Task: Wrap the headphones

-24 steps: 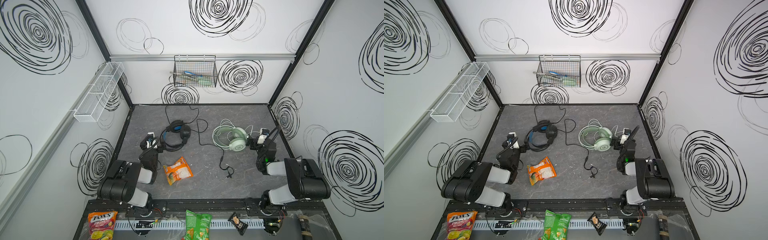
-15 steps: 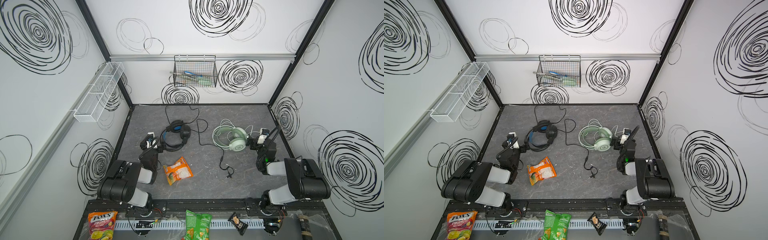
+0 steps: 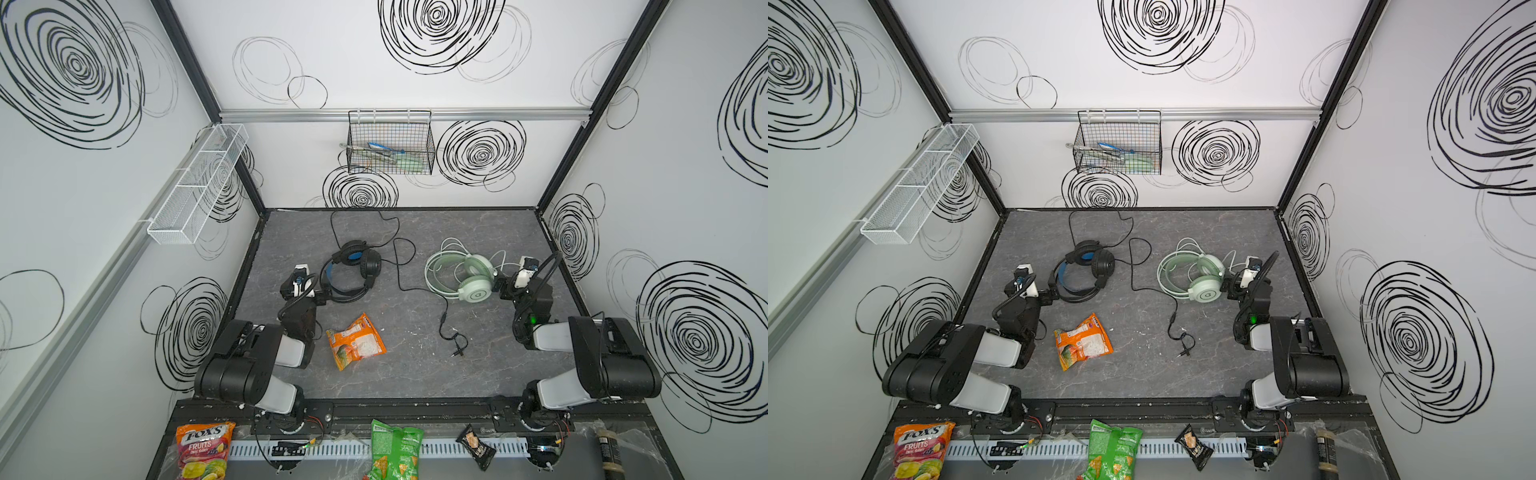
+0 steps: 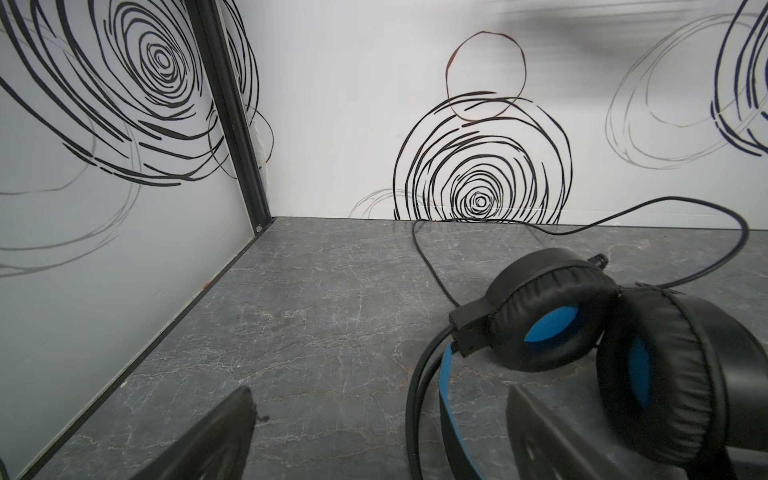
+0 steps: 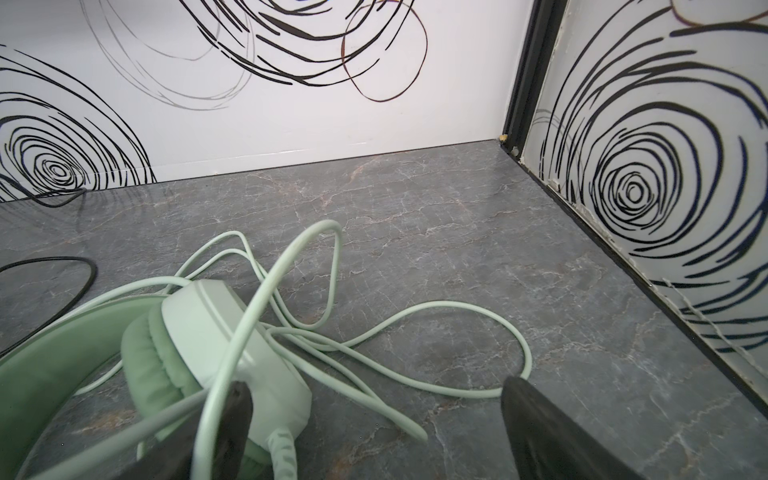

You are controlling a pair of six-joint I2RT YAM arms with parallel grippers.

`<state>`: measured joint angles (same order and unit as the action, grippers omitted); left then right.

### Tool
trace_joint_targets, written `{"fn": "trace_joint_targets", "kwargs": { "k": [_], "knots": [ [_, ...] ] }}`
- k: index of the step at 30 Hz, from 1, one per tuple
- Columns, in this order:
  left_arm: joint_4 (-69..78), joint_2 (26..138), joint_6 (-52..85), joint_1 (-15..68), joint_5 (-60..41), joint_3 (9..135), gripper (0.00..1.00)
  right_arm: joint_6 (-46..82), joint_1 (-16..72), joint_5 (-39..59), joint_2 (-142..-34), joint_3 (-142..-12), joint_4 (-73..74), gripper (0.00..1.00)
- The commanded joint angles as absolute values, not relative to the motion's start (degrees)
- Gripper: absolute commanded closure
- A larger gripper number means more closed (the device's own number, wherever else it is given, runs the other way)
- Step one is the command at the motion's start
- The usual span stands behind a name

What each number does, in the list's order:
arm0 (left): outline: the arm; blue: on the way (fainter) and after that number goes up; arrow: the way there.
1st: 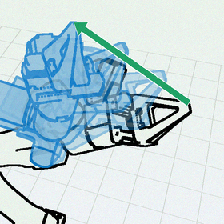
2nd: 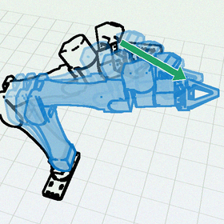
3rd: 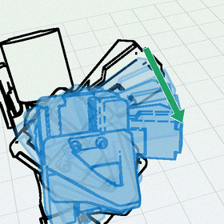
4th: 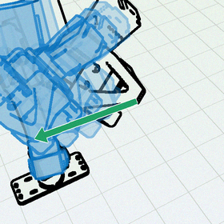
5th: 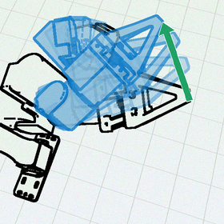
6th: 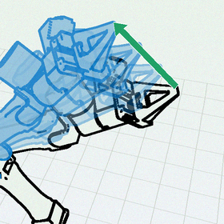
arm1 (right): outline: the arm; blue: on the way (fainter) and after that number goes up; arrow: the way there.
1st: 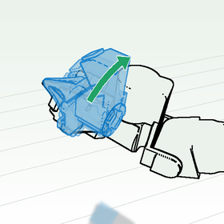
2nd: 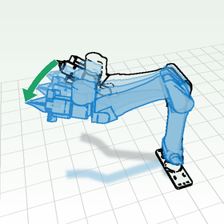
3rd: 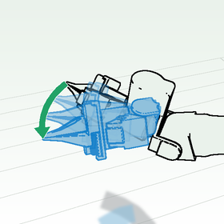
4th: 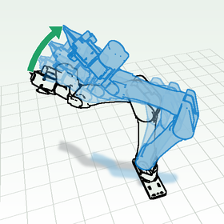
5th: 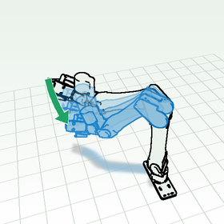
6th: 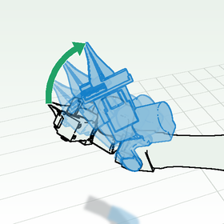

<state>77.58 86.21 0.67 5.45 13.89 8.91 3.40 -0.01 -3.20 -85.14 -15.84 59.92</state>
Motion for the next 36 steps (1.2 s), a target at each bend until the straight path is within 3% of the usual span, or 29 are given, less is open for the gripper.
{"fn": "trace_joint_targets", "kwargs": {
  "k": [1,16,19,25,29,32,36],
  "knots": [
    [80.5,85.9,1.1,4.8,13.2,9.9,0.04,3.9,-0.2,-2.9,-84.7,-15.4,61.8,0.03],
    [81.0,85.6,1.4,4.7,12.6,9.5,0.04,3.9,0.0,-3.9,-84.6,-15.4,61.9,0.03],
    [80.7,82.9,2.1,4.3,13.6,8.5,0.04,5.8,-0.1,-7.4,-81.9,-17.9,55.3,0.03],
    [59.1,71.2,4.1,5.0,16.0,13.9,0.04,5.1,0.8,-7.7,-75.6,-22.2,43.1,0.03],
    [46.0,65.0,6.4,8.7,20.4,18.1,0.04,11.2,1.1,-9.4,-74.7,-31.0,26.0,0.03],
    [30.0,62.4,12.2,11.2,24.5,24.7,0.04,12.9,1.8,-7.0,-75.1,-36.3,18.3,0.03],
    [17.9,58.4,18.1,13.9,21.3,30.3,0.04,12.8,3.8,-2.1,-73.8,-39.1,12.3,0.03]
  ]
}}
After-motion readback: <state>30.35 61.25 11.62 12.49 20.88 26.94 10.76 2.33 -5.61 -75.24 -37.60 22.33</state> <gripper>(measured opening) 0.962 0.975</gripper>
